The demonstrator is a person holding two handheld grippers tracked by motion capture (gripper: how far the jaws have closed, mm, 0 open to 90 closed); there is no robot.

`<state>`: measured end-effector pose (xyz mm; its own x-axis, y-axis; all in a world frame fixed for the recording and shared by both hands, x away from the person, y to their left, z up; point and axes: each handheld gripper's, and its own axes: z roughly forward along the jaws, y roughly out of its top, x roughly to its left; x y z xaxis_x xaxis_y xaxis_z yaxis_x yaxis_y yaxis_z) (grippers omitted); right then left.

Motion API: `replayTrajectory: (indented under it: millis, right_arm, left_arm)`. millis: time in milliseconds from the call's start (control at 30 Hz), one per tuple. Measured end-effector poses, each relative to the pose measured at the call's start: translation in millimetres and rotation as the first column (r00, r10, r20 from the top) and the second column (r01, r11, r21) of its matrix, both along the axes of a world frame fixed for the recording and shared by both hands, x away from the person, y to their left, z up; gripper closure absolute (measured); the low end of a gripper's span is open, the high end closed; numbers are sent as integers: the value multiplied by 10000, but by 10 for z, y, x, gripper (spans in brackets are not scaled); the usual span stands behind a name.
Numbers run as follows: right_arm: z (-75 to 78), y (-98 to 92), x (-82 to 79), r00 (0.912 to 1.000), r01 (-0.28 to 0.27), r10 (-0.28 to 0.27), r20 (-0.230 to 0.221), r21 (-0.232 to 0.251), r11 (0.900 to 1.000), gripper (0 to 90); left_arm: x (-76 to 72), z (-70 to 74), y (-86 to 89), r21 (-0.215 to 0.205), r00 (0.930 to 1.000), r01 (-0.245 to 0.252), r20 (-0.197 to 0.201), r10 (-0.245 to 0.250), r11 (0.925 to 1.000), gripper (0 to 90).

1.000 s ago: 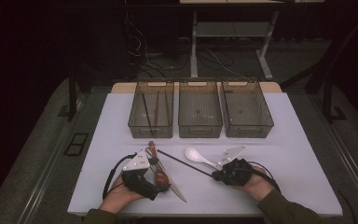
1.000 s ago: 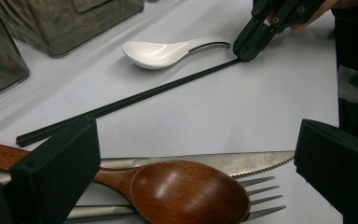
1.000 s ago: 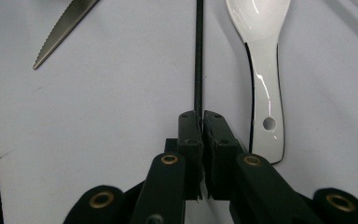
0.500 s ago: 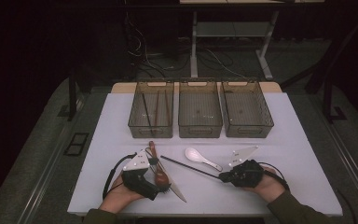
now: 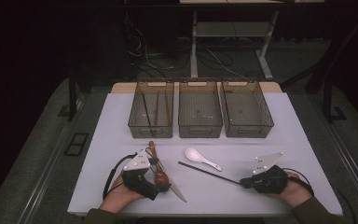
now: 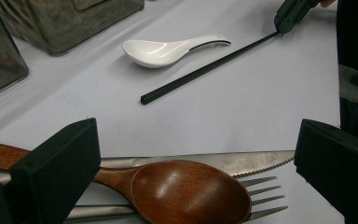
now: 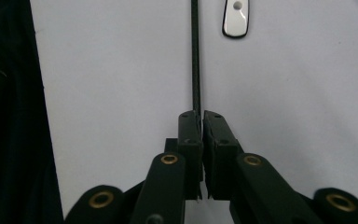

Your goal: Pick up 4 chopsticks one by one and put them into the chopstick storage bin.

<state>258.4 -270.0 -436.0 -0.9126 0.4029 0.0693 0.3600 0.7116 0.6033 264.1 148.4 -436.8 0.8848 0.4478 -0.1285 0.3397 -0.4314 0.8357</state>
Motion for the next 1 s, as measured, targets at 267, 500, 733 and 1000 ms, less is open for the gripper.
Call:
replayTrajectory:
  millis: [267,500,733,1000]
  right_arm:
    - [36,67,32,9997,186,-177,-190,464,9988,736]
    - [72,292,108,9994,223,-203,-276,767,9968,727]
    - [30,556,221,9990,279,-256,-368,638,9976,742]
    - [-27,829,327,9999,80,-75,-131,375,9993,778]
  left_arm:
    - [3,-3,0,3,10000,6,-7,-6,10000,0]
    - [1,-2,-5,-6,10000,-1,2,1,10000,0]
    - [5,-5,-3,-69,10000,0,-21,0,10000,0]
    - [5,-3,-1,-38,10000,45,-26,-45,10000,0]
